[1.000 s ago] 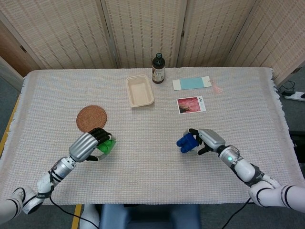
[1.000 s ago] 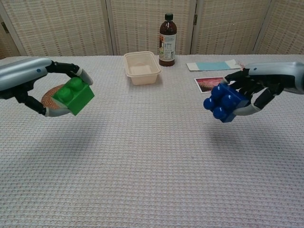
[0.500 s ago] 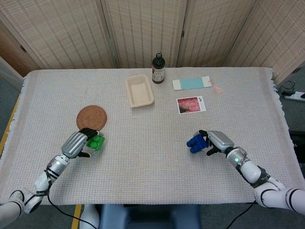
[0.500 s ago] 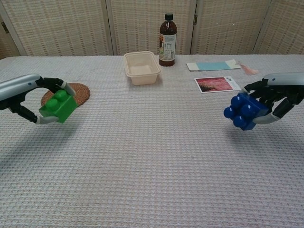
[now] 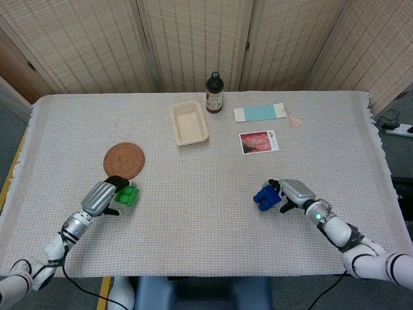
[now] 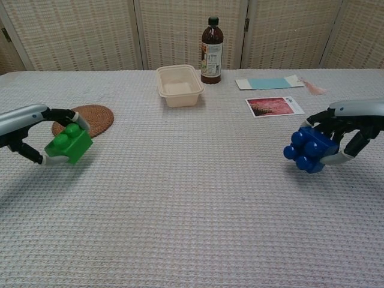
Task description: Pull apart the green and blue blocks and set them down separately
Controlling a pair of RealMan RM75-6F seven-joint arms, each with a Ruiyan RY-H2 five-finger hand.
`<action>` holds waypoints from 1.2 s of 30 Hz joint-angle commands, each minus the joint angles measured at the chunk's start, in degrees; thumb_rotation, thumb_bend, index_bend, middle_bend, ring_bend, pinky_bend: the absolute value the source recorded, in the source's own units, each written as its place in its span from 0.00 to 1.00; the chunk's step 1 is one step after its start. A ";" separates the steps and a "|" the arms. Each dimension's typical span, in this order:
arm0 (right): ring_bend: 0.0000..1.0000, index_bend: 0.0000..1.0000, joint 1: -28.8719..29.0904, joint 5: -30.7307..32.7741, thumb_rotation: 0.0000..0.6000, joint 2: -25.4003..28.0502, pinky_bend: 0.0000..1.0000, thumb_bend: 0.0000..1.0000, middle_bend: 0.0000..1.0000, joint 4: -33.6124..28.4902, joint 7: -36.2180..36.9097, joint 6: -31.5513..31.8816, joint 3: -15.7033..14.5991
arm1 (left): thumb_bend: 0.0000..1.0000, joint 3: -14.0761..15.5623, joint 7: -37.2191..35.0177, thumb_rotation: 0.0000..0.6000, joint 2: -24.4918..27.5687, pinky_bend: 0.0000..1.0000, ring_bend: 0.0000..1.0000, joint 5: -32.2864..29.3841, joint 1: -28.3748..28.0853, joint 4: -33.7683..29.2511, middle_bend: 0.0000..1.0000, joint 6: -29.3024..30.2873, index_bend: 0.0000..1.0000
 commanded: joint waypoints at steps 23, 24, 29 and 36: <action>0.00 0.00 -8.85 -2.32 1.00 12.97 0.00 0.37 0.00 -12.78 -17.66 17.16 1.06 | 0.19 -4.59 19.48 1.00 19.61 0.00 0.00 -8.39 -0.09 -28.47 0.00 -6.04 0.00; 0.00 0.00 -10.86 -1.05 1.00 13.38 0.00 0.37 0.00 -14.15 -21.38 20.61 0.88 | 0.19 -4.87 22.56 1.00 21.93 0.00 0.00 -10.16 0.52 -31.62 0.00 -6.48 0.00; 0.00 0.00 -19.90 1.35 1.00 12.53 0.00 0.37 0.00 -16.62 -34.33 36.62 -0.01 | 0.19 -5.96 31.28 1.00 26.83 0.00 0.00 -15.88 5.51 -39.55 0.00 -1.62 0.03; 0.00 0.00 -30.26 6.29 1.00 9.62 0.00 0.37 0.00 -12.30 -41.37 52.20 1.05 | 0.19 -7.05 38.65 1.00 26.85 0.00 0.00 -20.32 16.15 -39.90 0.00 13.52 0.07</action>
